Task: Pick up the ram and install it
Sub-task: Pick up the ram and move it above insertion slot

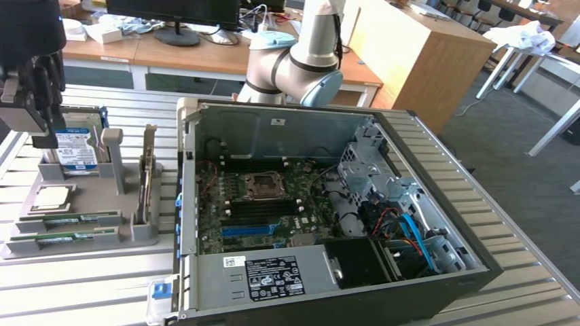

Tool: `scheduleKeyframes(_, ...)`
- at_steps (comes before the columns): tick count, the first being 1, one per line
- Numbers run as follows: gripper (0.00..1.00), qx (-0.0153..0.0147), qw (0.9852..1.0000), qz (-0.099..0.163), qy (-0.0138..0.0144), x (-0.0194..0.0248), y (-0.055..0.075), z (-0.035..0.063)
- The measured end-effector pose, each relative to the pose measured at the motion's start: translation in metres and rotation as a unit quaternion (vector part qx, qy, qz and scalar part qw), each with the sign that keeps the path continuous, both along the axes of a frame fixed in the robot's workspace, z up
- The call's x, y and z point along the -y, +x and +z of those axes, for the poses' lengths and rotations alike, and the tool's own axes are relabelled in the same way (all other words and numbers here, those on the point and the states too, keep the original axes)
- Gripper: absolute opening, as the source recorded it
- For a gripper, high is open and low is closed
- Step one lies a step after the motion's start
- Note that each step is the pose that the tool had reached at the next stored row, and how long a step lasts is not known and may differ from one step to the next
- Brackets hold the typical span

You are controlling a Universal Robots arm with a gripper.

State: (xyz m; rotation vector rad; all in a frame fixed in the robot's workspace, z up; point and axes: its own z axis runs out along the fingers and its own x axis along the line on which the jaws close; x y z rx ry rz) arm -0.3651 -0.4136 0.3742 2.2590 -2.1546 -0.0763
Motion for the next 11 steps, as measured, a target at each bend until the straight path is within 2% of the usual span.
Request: scheduleKeyframes(11,0.43,0.0,1.0,0.0,0.0,0.0,0.0,0.0)
